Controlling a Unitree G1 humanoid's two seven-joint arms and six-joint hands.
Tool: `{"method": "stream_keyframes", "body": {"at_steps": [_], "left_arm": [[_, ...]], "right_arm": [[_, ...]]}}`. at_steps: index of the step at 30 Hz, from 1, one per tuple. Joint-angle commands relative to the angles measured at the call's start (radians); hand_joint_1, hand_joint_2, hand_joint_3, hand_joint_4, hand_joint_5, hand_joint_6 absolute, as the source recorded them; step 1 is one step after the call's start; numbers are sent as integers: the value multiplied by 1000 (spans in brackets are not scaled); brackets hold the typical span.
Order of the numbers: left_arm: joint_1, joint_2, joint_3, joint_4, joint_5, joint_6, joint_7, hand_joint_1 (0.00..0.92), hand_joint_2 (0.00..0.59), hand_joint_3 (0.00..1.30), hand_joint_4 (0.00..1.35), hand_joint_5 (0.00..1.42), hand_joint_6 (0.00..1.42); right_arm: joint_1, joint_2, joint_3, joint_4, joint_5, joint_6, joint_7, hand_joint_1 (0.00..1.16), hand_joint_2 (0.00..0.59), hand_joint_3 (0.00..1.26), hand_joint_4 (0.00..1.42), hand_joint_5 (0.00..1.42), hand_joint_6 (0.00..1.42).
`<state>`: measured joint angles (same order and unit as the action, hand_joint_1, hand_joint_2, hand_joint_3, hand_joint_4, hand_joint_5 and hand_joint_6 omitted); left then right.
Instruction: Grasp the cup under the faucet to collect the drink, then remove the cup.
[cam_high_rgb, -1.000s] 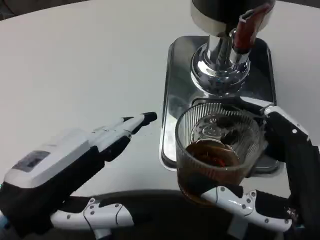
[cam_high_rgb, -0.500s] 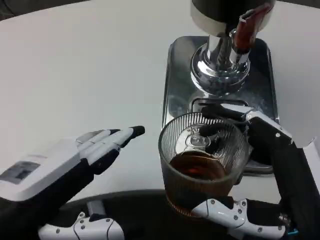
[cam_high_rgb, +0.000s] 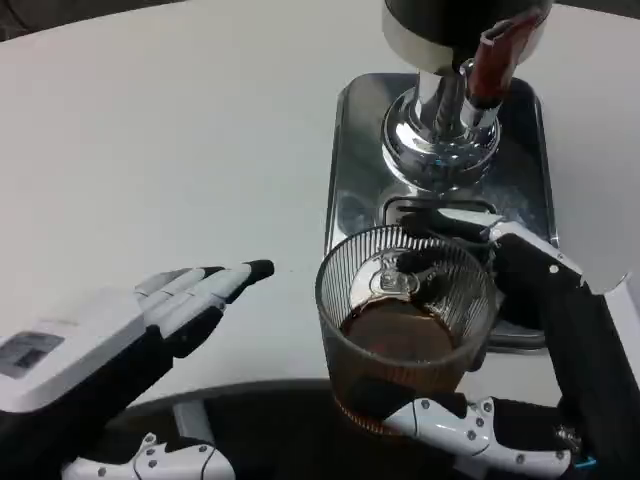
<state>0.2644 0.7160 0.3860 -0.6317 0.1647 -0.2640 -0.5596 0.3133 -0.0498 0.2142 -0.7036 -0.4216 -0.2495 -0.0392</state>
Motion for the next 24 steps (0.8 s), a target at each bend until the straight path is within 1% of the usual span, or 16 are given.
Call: {"method": "stream_keyframes", "body": {"at_steps": [1,24], "left_arm": [[18,4,5,-9,-4,9,-13,0,99,0,0,0,0],[12,7,-2,0,-12,22,-18,0,99,0,0,0,0]], "right_arm": [[0,3,9,-22,29,-26,1,980,114,834,935,1121,1126],[-1,-2,6,-15,33,-25,12,980,114,850,935,1121,1142]]}}
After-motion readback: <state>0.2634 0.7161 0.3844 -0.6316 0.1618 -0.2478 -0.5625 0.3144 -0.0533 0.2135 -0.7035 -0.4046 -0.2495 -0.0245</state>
